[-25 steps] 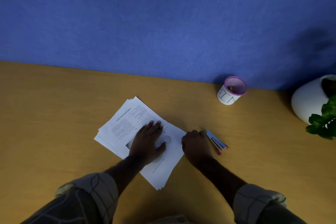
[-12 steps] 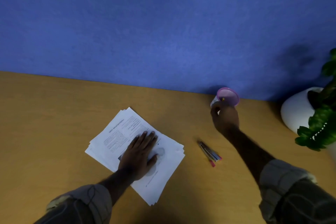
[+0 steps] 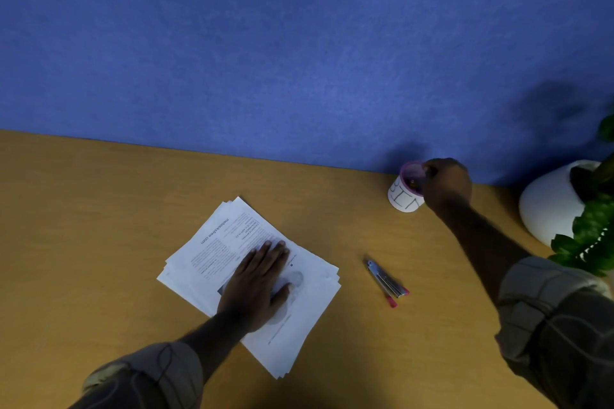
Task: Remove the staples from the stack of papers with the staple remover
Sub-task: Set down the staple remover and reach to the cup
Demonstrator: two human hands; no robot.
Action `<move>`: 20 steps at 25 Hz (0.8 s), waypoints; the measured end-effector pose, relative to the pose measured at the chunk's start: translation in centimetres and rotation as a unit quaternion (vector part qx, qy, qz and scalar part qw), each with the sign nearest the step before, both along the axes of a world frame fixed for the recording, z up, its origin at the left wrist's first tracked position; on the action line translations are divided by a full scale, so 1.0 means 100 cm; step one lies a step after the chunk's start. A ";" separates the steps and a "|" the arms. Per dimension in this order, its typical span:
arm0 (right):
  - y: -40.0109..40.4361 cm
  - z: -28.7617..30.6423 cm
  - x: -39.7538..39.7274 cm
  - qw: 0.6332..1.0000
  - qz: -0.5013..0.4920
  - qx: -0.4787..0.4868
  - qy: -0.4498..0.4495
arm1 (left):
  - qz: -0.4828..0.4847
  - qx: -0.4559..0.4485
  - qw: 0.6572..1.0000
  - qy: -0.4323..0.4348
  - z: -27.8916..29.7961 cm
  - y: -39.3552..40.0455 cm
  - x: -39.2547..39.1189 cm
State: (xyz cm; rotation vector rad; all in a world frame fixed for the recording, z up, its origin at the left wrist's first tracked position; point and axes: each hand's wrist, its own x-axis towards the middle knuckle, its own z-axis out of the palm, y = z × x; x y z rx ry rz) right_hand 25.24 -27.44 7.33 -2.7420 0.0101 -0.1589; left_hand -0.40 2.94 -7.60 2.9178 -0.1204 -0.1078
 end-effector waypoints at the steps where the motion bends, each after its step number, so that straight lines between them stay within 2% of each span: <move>1: 0.000 -0.002 -0.001 1.000 0.001 -0.012 -0.013 | 0.001 -0.001 1.000 0.002 -0.001 0.000 0.000; 4: 0.000 -0.003 -0.005 0.999 -0.009 -0.027 -0.045 | 0.004 -0.003 1.000 0.004 -0.001 0.000 0.001; 9: 0.009 -0.010 -0.027 0.992 0.028 0.023 -0.117 | -0.010 -0.024 0.999 -0.021 0.013 0.001 0.015; 13: 0.037 -0.030 -0.068 0.990 0.069 0.064 -0.104 | -0.093 -0.057 0.993 0.034 0.052 0.009 0.064; 16: 0.055 -0.043 -0.097 0.987 0.108 0.077 -0.089 | -0.147 0.005 0.981 0.130 0.065 0.003 0.090; 20: 0.055 -0.060 -0.131 0.988 0.133 0.056 -0.045 | -0.172 0.107 0.969 0.138 0.060 -0.008 0.095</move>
